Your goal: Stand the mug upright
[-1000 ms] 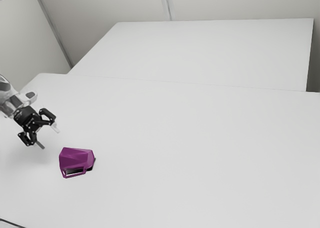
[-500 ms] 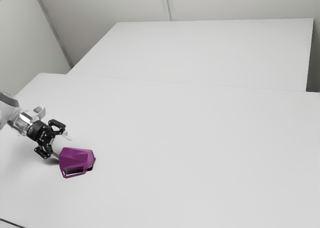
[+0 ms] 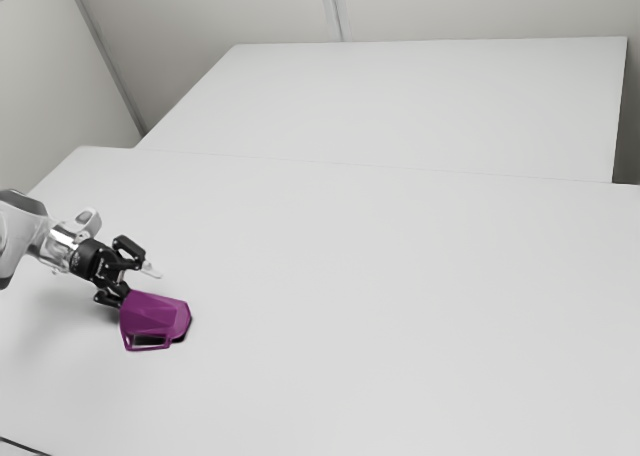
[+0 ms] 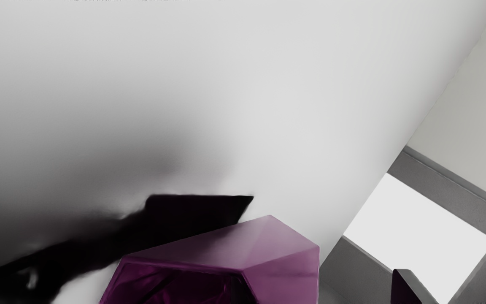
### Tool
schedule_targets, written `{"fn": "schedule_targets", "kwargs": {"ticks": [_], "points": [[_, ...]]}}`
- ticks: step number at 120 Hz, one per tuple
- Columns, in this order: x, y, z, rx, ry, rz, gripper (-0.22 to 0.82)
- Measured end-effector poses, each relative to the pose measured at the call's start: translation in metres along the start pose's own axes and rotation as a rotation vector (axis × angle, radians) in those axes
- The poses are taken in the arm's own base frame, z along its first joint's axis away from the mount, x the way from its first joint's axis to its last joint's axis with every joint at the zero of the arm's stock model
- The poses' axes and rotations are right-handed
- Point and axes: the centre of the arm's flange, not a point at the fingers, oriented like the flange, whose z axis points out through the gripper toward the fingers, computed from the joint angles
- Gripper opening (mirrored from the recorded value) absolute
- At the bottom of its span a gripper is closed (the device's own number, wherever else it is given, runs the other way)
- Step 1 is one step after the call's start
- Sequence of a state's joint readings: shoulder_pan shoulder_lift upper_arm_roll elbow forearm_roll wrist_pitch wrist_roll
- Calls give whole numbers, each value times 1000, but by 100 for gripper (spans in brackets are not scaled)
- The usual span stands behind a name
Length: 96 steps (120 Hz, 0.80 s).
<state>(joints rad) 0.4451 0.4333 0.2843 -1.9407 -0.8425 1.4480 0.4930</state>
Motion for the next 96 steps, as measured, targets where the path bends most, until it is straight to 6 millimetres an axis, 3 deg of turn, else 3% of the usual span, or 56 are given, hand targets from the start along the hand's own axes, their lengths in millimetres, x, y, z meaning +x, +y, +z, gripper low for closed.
{"fn": "schedule_targets", "kwargs": {"ticks": [10,22,56,76,96], "points": [[0,1,0,3,-1,7,9],[0,1,-1,5,0,13,-3],[0,3,1,19,-6,29,-15],[7,65,-7,171,-23,142,-17],[-3,132,11,378,-37,258,-17]]}}
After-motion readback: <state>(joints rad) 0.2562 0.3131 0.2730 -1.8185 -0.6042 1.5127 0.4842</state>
